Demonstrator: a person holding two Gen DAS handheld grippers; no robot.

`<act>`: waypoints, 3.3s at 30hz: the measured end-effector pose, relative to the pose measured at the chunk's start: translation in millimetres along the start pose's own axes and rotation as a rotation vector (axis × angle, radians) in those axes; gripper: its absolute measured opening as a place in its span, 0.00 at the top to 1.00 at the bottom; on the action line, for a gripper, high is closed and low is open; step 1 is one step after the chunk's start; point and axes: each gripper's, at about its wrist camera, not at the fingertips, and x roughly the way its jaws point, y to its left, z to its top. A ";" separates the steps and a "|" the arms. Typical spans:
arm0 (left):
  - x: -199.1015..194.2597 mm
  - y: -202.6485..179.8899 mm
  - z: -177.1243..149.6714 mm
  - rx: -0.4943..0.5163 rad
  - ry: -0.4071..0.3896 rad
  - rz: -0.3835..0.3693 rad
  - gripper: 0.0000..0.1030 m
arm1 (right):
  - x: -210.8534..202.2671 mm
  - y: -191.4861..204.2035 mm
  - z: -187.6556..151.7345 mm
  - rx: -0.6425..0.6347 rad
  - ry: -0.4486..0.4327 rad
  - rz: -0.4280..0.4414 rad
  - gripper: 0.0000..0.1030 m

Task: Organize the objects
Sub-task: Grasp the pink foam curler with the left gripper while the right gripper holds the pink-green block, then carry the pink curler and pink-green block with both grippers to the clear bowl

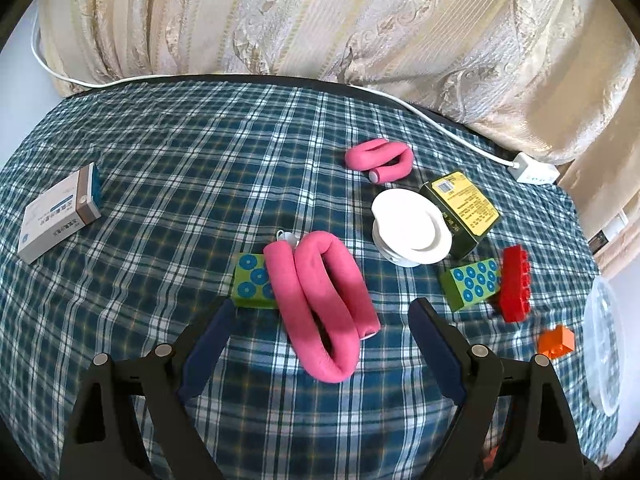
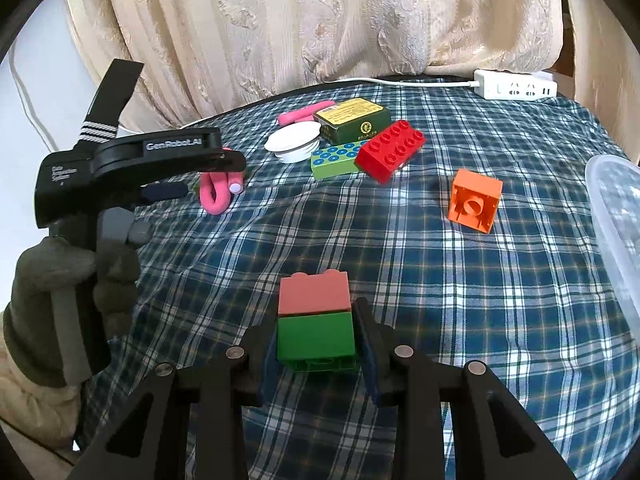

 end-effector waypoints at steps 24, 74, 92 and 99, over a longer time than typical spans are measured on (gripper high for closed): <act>-5.4 -3.1 -13.0 0.077 -0.035 -0.002 0.55 | 1.9 3.7 0.2 -0.013 0.005 -0.016 0.65; -31.5 -42.2 -36.4 0.249 -0.130 -0.038 0.55 | -31.8 -23.0 -2.0 0.084 -0.119 -0.113 0.65; -56.5 -112.6 -56.2 0.406 -0.152 -0.104 0.55 | -89.5 -91.3 -5.4 0.231 -0.273 -0.241 0.65; -57.4 -149.8 -65.2 0.466 -0.136 -0.152 0.55 | -111.8 -118.8 -13.9 0.272 -0.330 -0.311 0.65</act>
